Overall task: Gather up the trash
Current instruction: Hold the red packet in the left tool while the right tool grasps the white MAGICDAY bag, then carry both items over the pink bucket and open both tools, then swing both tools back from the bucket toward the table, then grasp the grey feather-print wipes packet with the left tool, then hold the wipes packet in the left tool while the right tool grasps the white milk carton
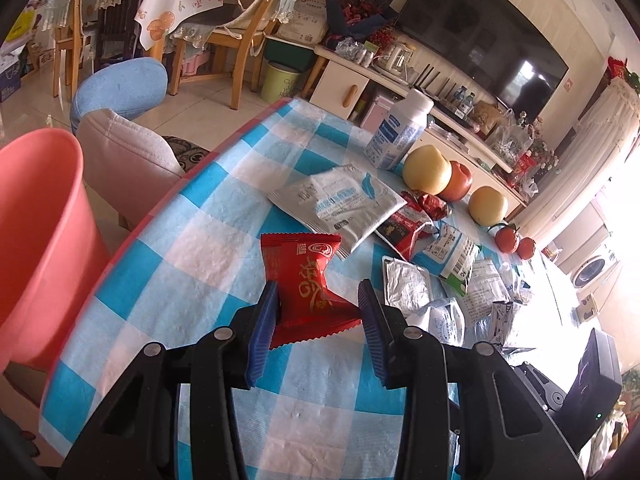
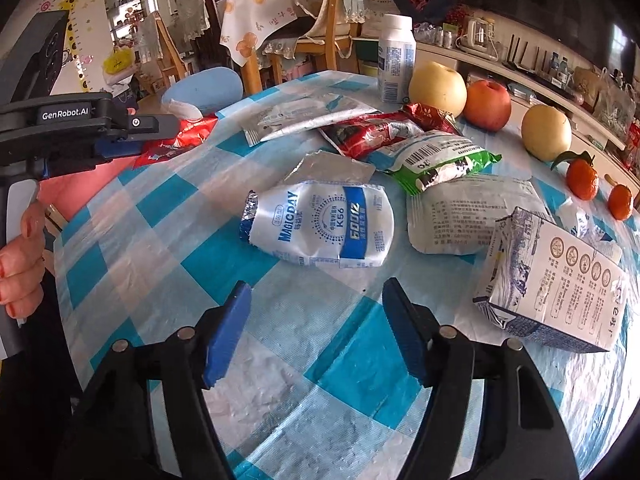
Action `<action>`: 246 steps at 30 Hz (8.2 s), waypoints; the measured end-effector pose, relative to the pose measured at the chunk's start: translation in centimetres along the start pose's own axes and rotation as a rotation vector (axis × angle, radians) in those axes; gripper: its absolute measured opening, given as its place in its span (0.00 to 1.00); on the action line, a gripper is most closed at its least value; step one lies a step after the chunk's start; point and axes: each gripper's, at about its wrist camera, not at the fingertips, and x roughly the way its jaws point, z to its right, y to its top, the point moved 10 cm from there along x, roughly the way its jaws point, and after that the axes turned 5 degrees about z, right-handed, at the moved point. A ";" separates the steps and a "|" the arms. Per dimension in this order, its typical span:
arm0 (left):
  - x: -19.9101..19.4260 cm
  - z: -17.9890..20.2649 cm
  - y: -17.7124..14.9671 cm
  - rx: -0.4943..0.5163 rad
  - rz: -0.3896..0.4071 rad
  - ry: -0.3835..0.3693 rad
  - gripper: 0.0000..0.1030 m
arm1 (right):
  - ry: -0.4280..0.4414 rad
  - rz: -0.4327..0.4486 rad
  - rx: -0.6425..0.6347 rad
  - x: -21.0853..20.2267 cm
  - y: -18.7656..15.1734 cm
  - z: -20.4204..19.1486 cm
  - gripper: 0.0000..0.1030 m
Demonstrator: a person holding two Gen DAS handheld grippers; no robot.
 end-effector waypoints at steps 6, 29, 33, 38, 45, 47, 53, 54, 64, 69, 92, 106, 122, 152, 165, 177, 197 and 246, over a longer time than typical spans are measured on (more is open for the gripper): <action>-0.7 -0.8 1.0 -0.002 0.021 0.001 0.41 | -0.005 0.000 -0.060 0.9 0.7 -1.2 0.83; -0.9 -1.2 1.0 0.038 0.027 0.014 0.41 | -0.089 -0.058 -0.023 5.7 3.5 0.4 0.93; -1.0 -1.2 1.0 0.035 0.027 0.009 0.41 | -0.094 -0.052 0.031 5.3 3.3 1.1 0.70; -1.2 -1.3 1.1 0.032 0.030 0.005 0.41 | -0.119 -0.036 0.073 4.5 3.0 1.6 0.63; -2.0 -1.4 1.7 0.038 0.049 -0.001 0.41 | -0.137 -0.008 0.084 3.5 2.8 0.9 0.63; -2.5 -1.6 2.0 0.033 0.060 -0.003 0.41 | -0.132 0.000 0.086 3.2 3.1 0.3 0.63; -4.3 -3.0 3.3 -0.005 0.107 -0.006 0.41 | -0.075 0.033 0.055 2.3 5.6 -3.7 0.63; -4.7 -3.4 3.6 -0.011 0.118 -0.002 0.41 | -0.062 0.041 0.047 2.1 6.2 -4.7 0.63; -10.0 -13.4 7.4 -0.190 0.279 0.173 0.41 | 0.109 0.107 -0.088 2.4 13.9 -16.9 0.63; -11.5 -20.5 7.6 -0.339 0.313 0.290 0.41 | 0.172 0.133 -0.214 3.9 17.1 -24.1 0.63; -13.2 -26.0 8.9 -0.374 0.440 0.442 0.87 | 0.143 0.129 -0.259 7.3 17.1 -28.1 0.86; -12.1 -14.6 10.5 -0.007 0.489 0.325 0.88 | -0.010 0.174 -0.220 1.2 11.8 -19.0 0.93; -8.0 -9.2 7.8 0.063 0.345 0.243 0.88 | -0.064 0.189 -0.172 -3.1 7.0 -13.0 0.96; 3.0 4.3 3.9 0.512 0.109 0.056 0.88 | -0.117 0.227 0.221 -8.6 4.7 5.5 0.96; 10.1 5.5 5.3 0.589 -0.048 -0.015 0.88 | -0.158 0.215 0.497 -8.0 3.1 18.3 0.96; 14.2 5.1 3.9 0.597 -0.196 -0.099 0.88 | -0.252 0.138 0.505 -4.9 2.1 25.1 0.96; 16.5 4.4 4.9 0.545 -0.184 -0.029 0.90 | -0.248 0.089 0.526 -2.5 0.8 28.4 0.96; 13.3 11.7 -1.0 0.630 -0.214 -0.167 0.88 | -0.174 0.126 0.777 -8.2 -1.8 21.1 0.96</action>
